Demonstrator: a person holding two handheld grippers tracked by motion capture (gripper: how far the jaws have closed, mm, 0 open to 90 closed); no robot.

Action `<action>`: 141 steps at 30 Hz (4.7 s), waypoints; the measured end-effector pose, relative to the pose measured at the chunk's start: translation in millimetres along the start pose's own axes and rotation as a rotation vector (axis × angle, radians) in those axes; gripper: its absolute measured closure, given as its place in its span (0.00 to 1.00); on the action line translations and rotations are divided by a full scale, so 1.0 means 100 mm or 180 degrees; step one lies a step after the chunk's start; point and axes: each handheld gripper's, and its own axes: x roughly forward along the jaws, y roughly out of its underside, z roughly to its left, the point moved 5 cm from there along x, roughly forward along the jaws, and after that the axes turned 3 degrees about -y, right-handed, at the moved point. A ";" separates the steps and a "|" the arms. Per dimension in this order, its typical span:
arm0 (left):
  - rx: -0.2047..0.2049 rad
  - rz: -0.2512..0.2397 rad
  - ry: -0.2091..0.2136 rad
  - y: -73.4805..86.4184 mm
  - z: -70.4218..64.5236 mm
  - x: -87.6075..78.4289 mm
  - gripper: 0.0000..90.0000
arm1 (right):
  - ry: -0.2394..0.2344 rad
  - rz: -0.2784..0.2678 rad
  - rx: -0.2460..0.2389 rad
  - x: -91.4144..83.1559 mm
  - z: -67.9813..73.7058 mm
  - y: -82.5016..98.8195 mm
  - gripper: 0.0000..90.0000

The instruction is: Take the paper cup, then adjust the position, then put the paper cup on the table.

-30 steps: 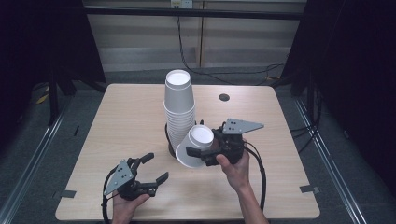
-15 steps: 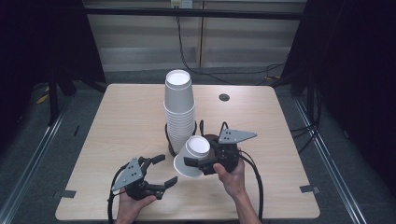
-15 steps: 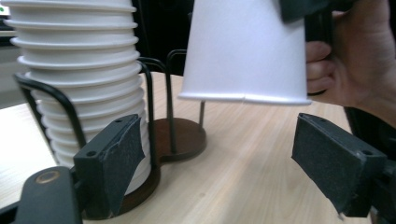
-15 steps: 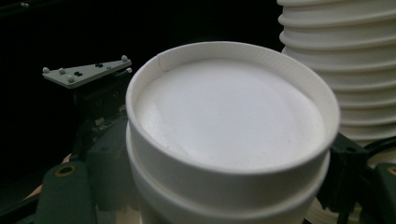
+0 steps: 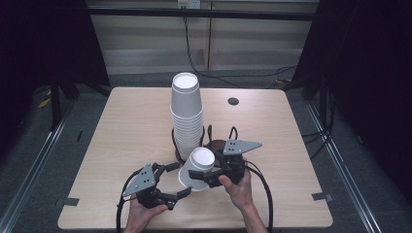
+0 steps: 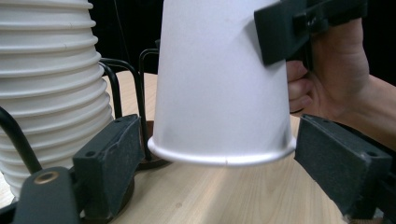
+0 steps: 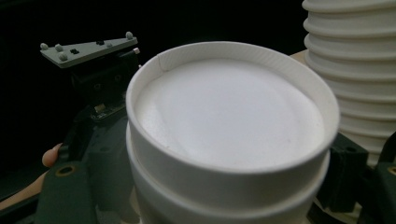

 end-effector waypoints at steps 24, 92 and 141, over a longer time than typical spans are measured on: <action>-0.0019 0.0079 0.0154 0.01 -0.02 0.18 0.10 | -0.0211 0.0025 -0.0051 0.19 0.09 0.02 0.24; 0.0177 0.0863 0.0185 -0.02 0.21 -0.04 0.20 | 0.0060 0.0147 -0.0099 -0.12 -0.02 0.13 0.14; 0.0869 0.2143 0.0410 -0.15 0.17 0.12 0.20 | -0.0066 0.1458 -0.0384 -0.05 -0.04 0.22 0.15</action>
